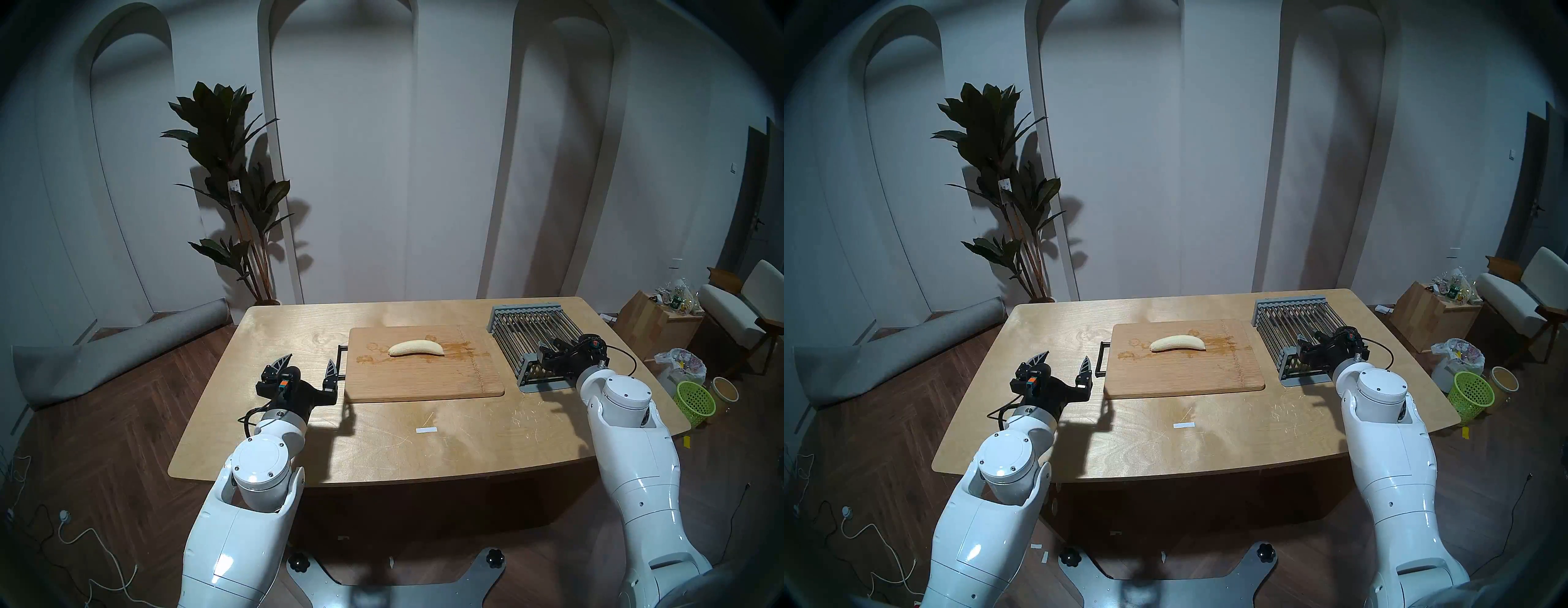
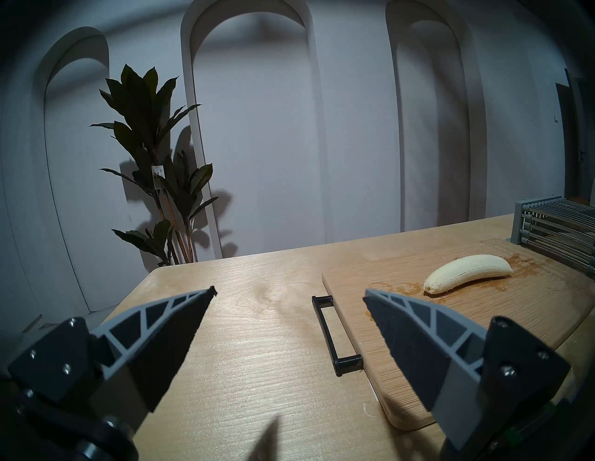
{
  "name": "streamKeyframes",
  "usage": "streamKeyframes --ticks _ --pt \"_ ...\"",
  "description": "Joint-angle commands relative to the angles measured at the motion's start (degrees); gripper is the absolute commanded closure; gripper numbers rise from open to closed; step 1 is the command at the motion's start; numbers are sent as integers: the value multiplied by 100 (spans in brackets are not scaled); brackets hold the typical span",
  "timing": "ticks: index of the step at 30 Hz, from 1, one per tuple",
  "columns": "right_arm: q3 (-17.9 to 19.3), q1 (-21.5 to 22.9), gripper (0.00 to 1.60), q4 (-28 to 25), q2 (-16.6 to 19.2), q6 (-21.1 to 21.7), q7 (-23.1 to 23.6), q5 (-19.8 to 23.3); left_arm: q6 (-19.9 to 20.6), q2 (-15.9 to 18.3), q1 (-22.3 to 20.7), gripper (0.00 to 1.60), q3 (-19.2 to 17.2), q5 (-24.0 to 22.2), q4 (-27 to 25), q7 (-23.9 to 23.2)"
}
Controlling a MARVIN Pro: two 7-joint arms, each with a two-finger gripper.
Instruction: Cut the banana into four pieces on the cutting board
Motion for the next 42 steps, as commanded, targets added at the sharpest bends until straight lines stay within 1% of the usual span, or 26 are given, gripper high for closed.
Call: streamKeyframes --ticks 1,8,13,18,22,23,24,25,26,34,37,42 --pt "25 122 0 7 48 -79 -28 -21 -16 -4 -88 0 -12 -2 -109 10" --pt "-52 248 0 215 83 -123 8 -41 -17 11 -89 0 -1 -16 -108 24" --pt "-193 451 0 443 109 -180 21 -102 -18 23 -90 0 8 -26 -107 34" --pt "-291 647 0 553 117 -193 32 -154 -19 33 -91 0 15 -35 -106 42" --pt "-323 689 0 606 109 -186 45 -174 -18 42 -92 0 22 -43 -107 51" --pt "-327 680 22 611 100 -185 39 -177 -18 43 -92 0 23 -45 -108 53" --pt "-328 665 101 610 89 -190 28 -183 -17 46 -92 0 25 -47 -108 55" --pt "-324 647 141 602 75 -181 13 -184 -17 49 -92 0 27 -50 -108 58" --pt "-320 605 160 571 67 -188 7 -188 -17 50 -93 0 28 -51 -108 59" --pt "-181 317 160 215 2 -125 -89 -158 -17 67 -94 0 41 -66 -108 75" --pt "-137 239 160 145 -2 -163 -113 -150 -17 73 -95 0 45 -71 -108 80" --pt "-20 34 160 -205 -48 -188 -137 -57 -19 86 -96 0 56 -83 -107 92"
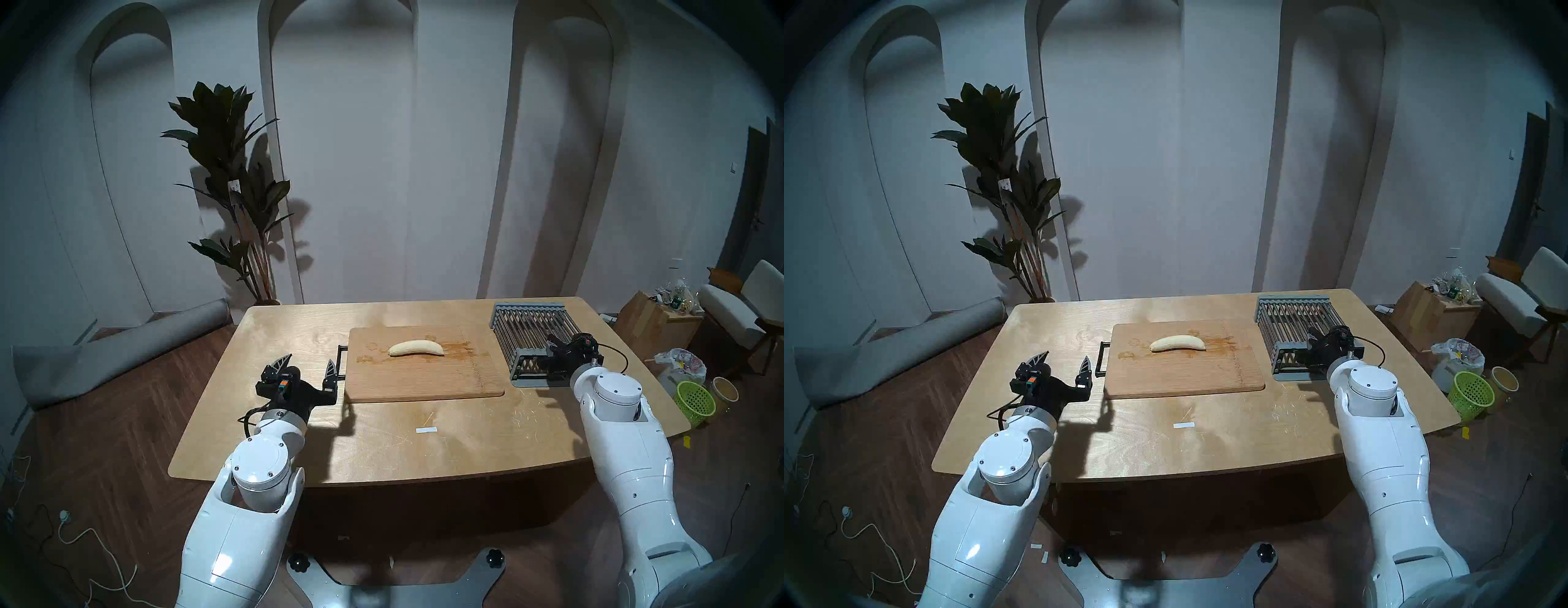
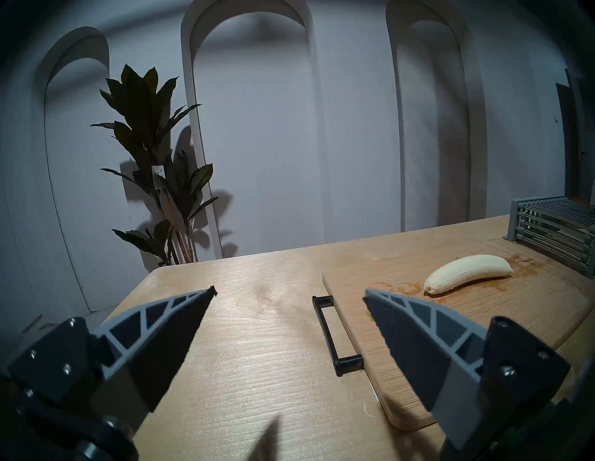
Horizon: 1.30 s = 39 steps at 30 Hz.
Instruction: Cut the banana into four pieces on the cutting board
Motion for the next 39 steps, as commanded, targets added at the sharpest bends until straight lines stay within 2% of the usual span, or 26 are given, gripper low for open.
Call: streamKeyframes --ticks 1,20,39 --pt "151 -181 160 -551 -23 -39 -33 86 -20 -4 -87 0 -11 0 -107 10" --pt "237 -514 160 -1252 -81 -75 -56 193 -22 38 -91 0 21 -38 -105 48" --pt "366 -1029 160 -2229 -264 290 29 448 -22 78 -96 0 51 -74 -106 85"
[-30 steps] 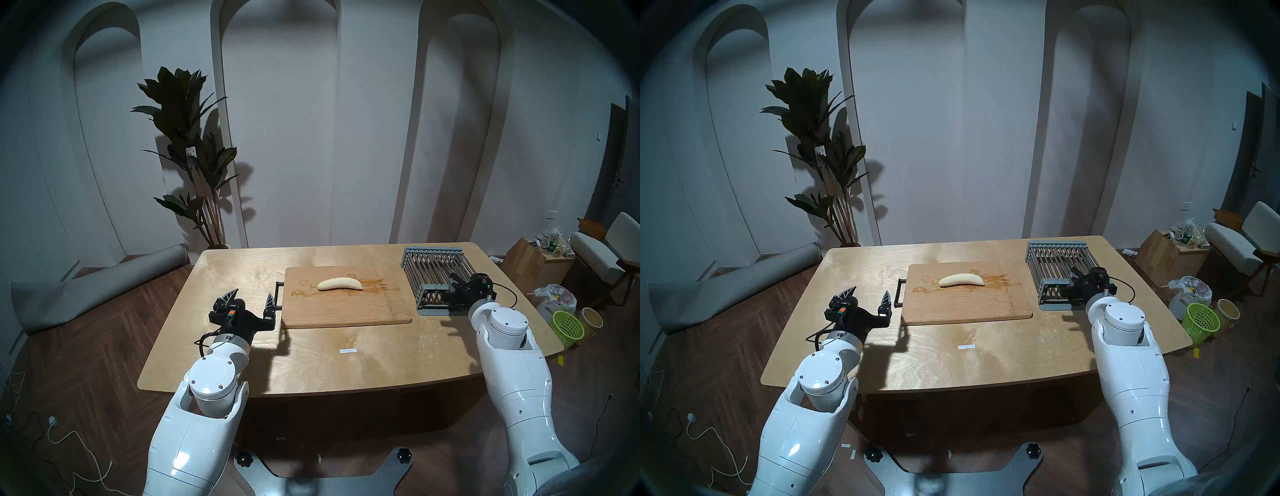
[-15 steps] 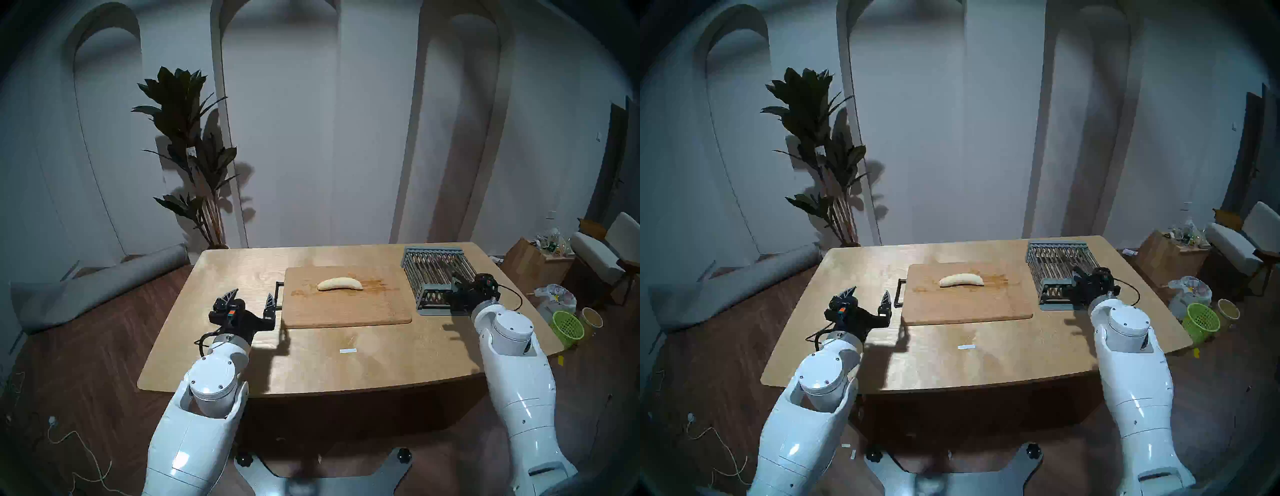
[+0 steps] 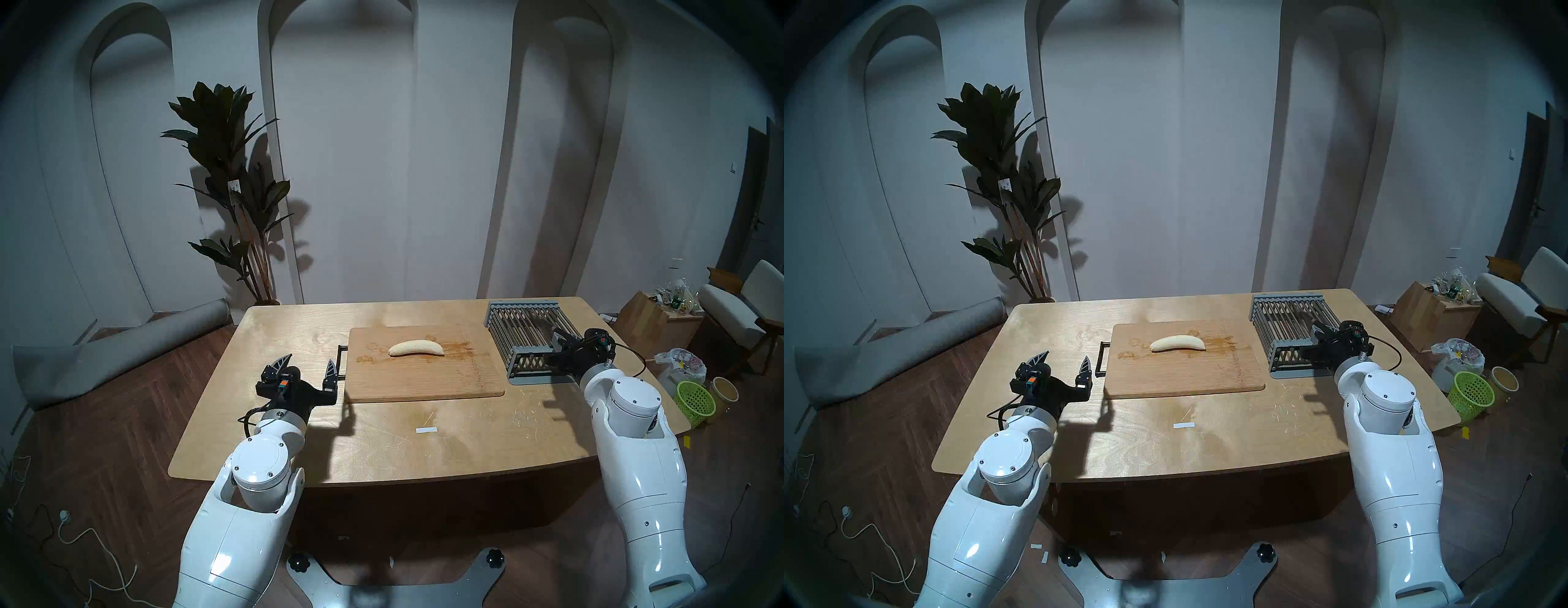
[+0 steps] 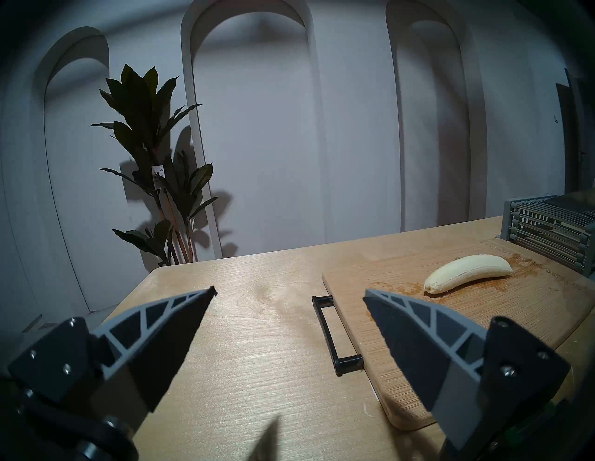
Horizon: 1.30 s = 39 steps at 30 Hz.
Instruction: Cut the banana into four pieces on the cutting board
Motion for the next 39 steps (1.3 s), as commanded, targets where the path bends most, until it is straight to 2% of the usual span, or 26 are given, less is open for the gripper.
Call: streamKeyframes --ticks 1,6,10,15,25,26,34,39 --pt "67 -219 160 -635 -108 125 -6 103 -21 -5 -86 0 -11 3 -107 10" --pt "85 -415 160 -938 -172 212 6 131 -21 6 -87 0 -2 -7 -108 21" --pt "67 -480 160 -1086 -191 101 49 114 -22 14 -88 0 4 -14 -107 27" --pt "-137 -425 160 -1126 -218 -270 159 28 -23 27 -90 0 14 -26 -105 39" --pt "-875 -163 160 -598 -93 -1220 474 -442 -24 50 -93 0 31 -46 -106 60" --pt "-904 -99 160 -562 -112 -1183 548 -407 -24 51 -93 0 32 -48 -105 61" --pt "-1209 153 160 -197 -163 -1778 688 -495 -25 69 -95 0 46 -64 -105 77" --pt "-1278 226 160 -55 -393 -2123 703 -336 -25 79 -96 0 53 -73 -104 85"
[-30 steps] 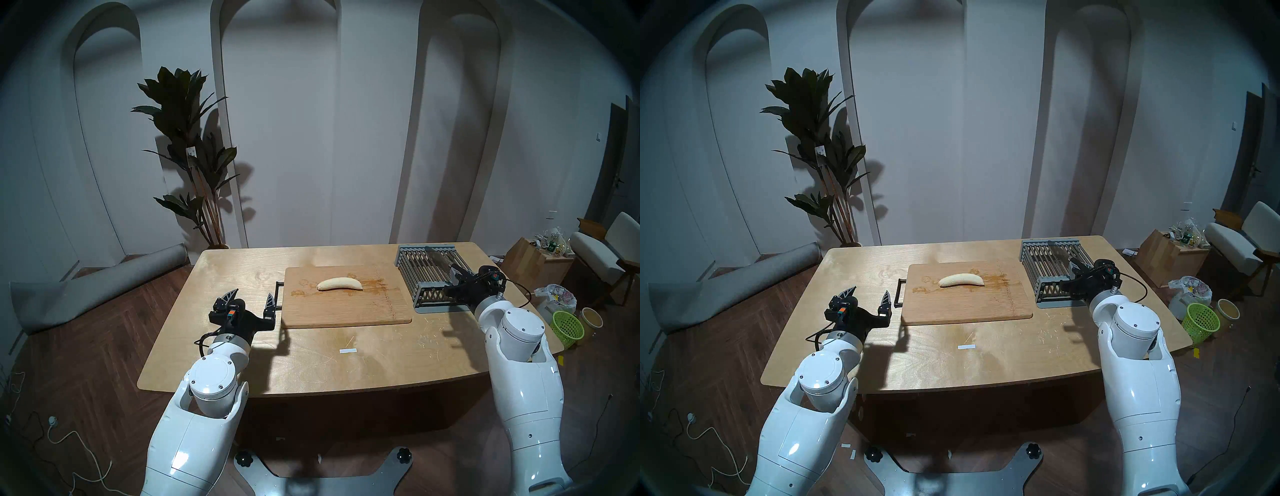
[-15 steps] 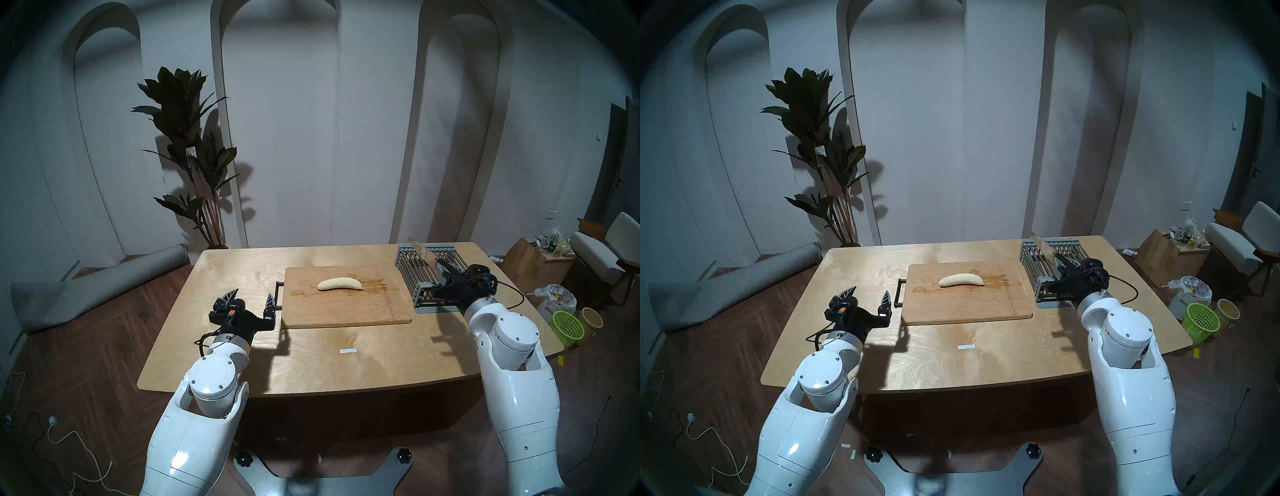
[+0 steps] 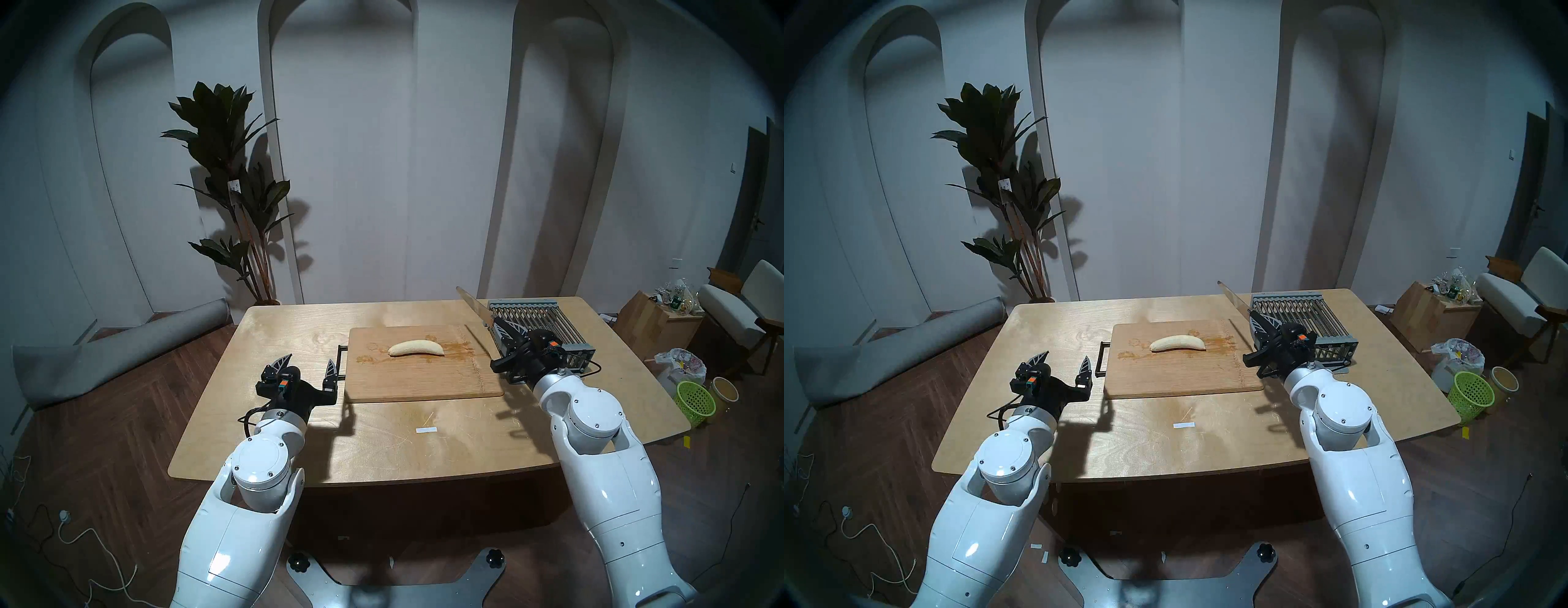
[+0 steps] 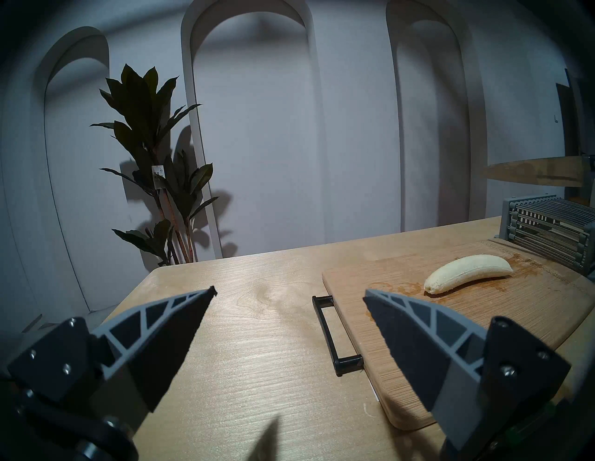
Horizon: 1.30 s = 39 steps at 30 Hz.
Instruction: Cut the banana into four pieces on the cutting board
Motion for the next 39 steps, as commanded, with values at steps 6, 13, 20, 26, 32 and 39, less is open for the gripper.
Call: streamKeyframes --ticks 6,13,20,26,32,39 --pt "-137 278 160 285 -543 -986 110 537 -24 8 -86 0 -3 -6 -107 22" --pt "-265 150 160 545 -740 -1240 135 766 -23 26 -87 0 11 -22 -109 40" --pt "-403 166 160 627 -736 -1234 131 674 -23 41 -89 0 23 -36 -110 55" --pt "-463 121 160 702 -737 -1187 114 659 -23 55 -91 0 33 -48 -111 68" --pt "-526 99 160 807 -688 -1182 146 633 -24 68 -93 0 43 -60 -111 80" --pt "-648 334 160 1216 -672 -1257 189 531 -25 82 -95 0 54 -72 -110 93"
